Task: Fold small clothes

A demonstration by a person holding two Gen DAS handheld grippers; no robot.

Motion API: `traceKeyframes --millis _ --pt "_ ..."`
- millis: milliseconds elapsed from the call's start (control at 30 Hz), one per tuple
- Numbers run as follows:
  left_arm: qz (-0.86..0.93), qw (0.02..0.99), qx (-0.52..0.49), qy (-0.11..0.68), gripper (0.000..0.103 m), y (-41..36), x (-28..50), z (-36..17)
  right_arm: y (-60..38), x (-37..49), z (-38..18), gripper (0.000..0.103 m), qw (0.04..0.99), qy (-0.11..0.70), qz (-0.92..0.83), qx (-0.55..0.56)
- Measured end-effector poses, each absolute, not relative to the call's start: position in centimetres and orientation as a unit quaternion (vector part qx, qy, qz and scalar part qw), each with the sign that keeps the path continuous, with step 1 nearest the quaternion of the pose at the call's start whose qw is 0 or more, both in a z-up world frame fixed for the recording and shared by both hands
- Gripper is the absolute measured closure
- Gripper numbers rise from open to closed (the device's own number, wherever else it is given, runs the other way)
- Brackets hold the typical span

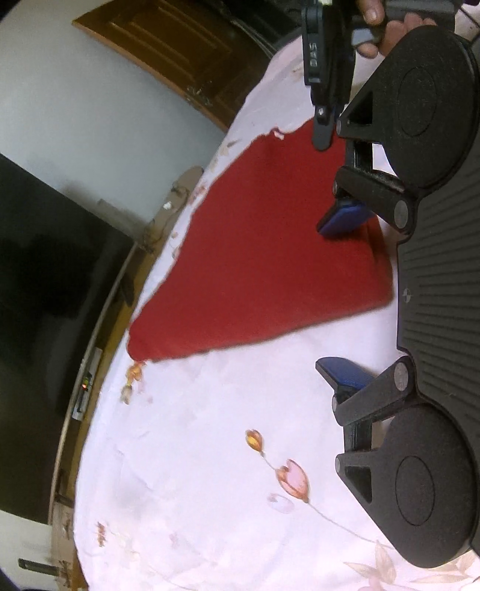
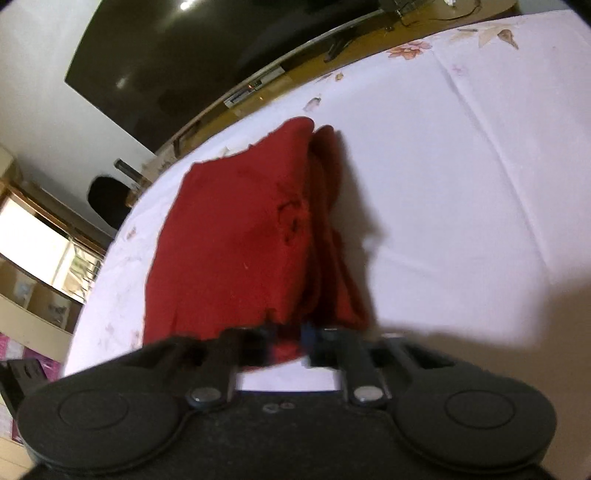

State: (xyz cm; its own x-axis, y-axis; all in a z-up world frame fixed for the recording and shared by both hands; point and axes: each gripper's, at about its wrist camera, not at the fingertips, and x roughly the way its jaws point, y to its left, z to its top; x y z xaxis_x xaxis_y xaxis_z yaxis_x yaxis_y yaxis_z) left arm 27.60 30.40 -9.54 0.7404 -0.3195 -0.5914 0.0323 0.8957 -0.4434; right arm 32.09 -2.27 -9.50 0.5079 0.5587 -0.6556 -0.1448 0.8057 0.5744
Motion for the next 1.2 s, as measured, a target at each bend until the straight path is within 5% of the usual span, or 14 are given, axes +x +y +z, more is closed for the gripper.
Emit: traceKeyframes --millis 300,367,667,767,1100,1200 --pt "-0.091 0.917 -0.155 0.356 0.032 28.8 26.4 -9.9 -1.5 31.9 -10.0 0.091 0.868 0.441 0.18 0.14" --pt "-0.093 0.921 -0.167 0.34 0.032 28.9 25.8 -9.1 -0.9 31.5 -8.8 0.082 0.878 0.429 0.177 0.113" --pt "-0.067 0.92 -0.142 0.359 0.03 27.2 24.7 -8.5 0.7 30.8 -8.4 0.074 0.891 0.419 0.17 0.039" --pt "-0.053 0.928 -0.139 0.342 0.008 26.5 22.1 -6.6 -0.7 28.5 -6.5 0.062 0.904 0.392 0.165 0.042" --pt "-0.027 0.942 -0.113 0.314 0.0 22.1 12.4 -0.7 -3.1 17.4 -1.1 0.055 0.931 0.32 0.174 0.015" --pt "-0.023 0.947 -0.096 0.306 0.0 20.3 8.9 1.0 -3.0 13.8 0.3 0.046 0.936 0.307 0.172 -0.002"
